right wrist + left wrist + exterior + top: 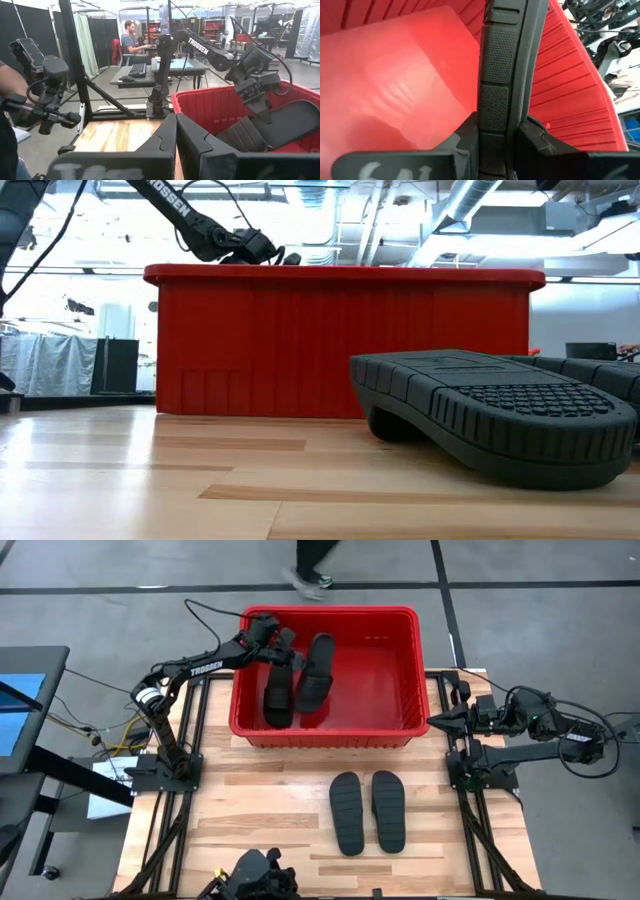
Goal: Pick and place slides into bin
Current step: Put the black slide into the red bin
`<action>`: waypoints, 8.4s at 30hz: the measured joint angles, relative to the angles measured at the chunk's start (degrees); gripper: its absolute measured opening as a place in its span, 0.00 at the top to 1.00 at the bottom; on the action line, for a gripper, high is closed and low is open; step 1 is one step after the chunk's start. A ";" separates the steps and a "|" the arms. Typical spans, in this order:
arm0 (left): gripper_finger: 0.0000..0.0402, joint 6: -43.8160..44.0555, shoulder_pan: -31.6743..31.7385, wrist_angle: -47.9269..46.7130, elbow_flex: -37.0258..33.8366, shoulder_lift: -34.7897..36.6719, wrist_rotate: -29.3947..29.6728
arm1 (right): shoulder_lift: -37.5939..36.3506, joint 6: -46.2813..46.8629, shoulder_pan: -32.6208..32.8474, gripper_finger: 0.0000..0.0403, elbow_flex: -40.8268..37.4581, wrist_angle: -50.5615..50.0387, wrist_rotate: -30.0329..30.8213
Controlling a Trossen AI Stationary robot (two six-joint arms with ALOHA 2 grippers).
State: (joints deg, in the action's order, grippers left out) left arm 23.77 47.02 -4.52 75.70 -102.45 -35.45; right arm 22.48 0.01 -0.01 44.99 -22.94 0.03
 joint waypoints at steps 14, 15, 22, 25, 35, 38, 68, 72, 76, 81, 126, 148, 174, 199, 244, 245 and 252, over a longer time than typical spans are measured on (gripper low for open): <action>0.83 -8.80 -1.32 -0.97 0.00 -0.04 1.15 | 0.00 -0.02 0.00 1.00 0.00 0.00 0.00; 0.83 -9.25 -1.30 -0.98 0.00 -0.04 0.96 | 0.00 0.00 0.00 1.00 0.00 -0.02 0.00; 0.83 -6.07 -1.11 10.47 -6.43 -0.02 -2.43 | 0.00 -0.01 0.00 1.00 -0.01 -0.01 0.00; 0.83 -5.16 -1.00 16.16 -9.43 -0.02 -4.50 | 0.00 0.00 0.00 1.00 0.00 -0.02 0.00; 0.83 -7.13 -1.02 19.30 -11.50 -0.02 -6.76 | 0.00 0.00 0.00 1.00 0.00 -0.02 0.00; 0.83 -7.17 -1.02 19.24 -11.50 -0.02 -6.74 | 0.00 0.00 0.00 1.00 0.00 -0.02 0.00; 0.83 -4.16 -2.07 8.43 -9.90 2.38 7.45 | 0.00 0.00 0.00 1.00 -0.01 -0.02 0.00; 0.83 -1.28 -2.45 7.59 -9.90 2.40 9.17 | 0.00 0.00 0.00 1.00 -0.01 -0.02 0.00; 0.83 -0.72 -3.84 6.28 -9.90 2.40 11.55 | 0.00 0.00 -0.01 1.00 0.00 0.00 0.00; 0.83 -0.78 -4.85 6.33 -9.90 2.43 13.83 | 0.00 0.00 0.00 1.00 -0.01 0.00 0.00; 0.76 4.50 -6.23 5.23 -9.86 2.43 19.40 | 0.00 0.00 0.00 1.00 0.00 -0.01 0.00; 0.75 8.57 -7.29 5.42 -9.86 2.40 20.36 | 0.00 -0.01 0.00 1.00 -0.01 0.00 0.00; 0.60 9.04 -7.96 -2.41 -9.86 2.40 27.07 | 0.00 0.00 0.00 1.00 -0.02 0.00 0.00; 0.60 7.35 -8.10 -3.26 -8.89 4.99 23.98 | 0.00 0.00 -0.01 1.00 0.00 -0.02 0.00; 0.60 -28.57 -16.01 -24.14 18.30 11.88 12.51 | 0.00 -0.01 0.00 1.00 0.00 -0.02 0.00; 0.60 -27.82 -16.01 -24.61 18.29 13.34 12.85 | 0.00 -0.01 -0.01 1.00 -0.01 -0.01 0.01; 0.60 -21.96 -19.97 -26.16 17.84 23.62 21.10 | 0.00 0.00 0.00 1.00 0.00 0.00 0.00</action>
State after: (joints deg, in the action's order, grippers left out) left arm 1.81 27.05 -30.68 93.54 -78.83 -14.35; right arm 22.48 0.01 -0.01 44.99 -22.94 0.03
